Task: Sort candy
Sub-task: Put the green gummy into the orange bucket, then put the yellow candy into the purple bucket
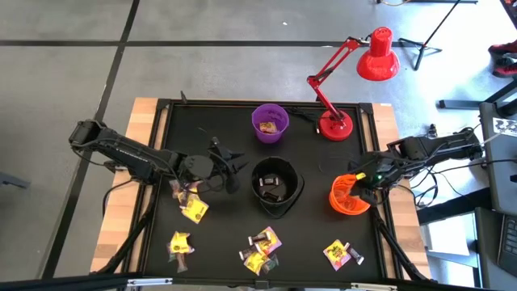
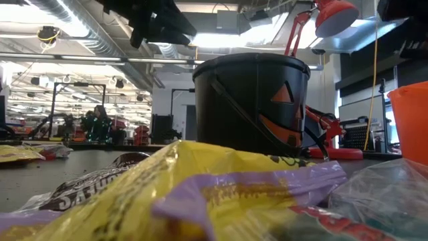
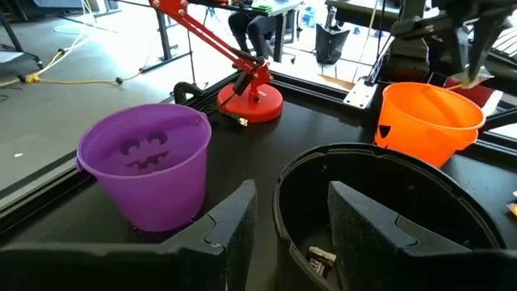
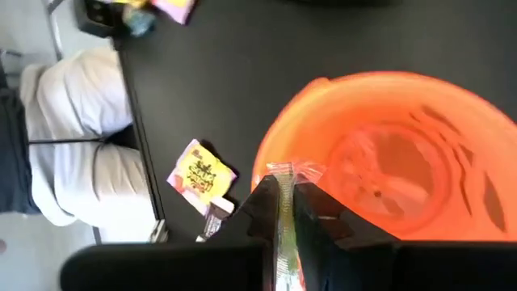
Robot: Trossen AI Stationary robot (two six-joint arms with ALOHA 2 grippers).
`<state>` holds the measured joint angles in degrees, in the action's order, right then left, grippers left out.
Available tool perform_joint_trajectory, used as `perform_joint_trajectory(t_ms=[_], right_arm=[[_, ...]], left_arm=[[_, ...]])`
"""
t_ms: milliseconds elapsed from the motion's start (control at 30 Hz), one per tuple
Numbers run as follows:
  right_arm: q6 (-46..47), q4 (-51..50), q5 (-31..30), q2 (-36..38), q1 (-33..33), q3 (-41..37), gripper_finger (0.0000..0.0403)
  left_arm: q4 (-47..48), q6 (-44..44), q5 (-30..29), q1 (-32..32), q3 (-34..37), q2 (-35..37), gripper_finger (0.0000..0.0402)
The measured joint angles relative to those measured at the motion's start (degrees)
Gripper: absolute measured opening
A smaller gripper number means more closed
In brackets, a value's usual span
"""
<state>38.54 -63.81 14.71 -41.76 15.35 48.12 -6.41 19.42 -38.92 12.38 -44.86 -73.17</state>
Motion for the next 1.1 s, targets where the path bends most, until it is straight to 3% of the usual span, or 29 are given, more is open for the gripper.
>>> perform_joint_trajectory(t_ms=[467,600,867,1100], right_arm=[[-7.7,3.5,0.8,0.0,0.0,0.0,0.0041],[-13.4,4.4,2.6,0.0,0.0,0.0,0.0100],[-14.8,5.1,2.4,0.0,0.0,0.0,0.0248],[-14.9,6.7,1.1,0.0,0.0,0.0,0.0299]], left_arm=[[0.4,1.5,-0.2,0.0,1.0,0.0,0.0144],[0.4,3.1,-0.6,0.0,2.3,0.0,0.0144],[0.4,4.0,-0.7,0.0,2.8,0.0,0.0144],[0.4,4.0,-0.6,0.0,2.8,0.0,0.0144]])
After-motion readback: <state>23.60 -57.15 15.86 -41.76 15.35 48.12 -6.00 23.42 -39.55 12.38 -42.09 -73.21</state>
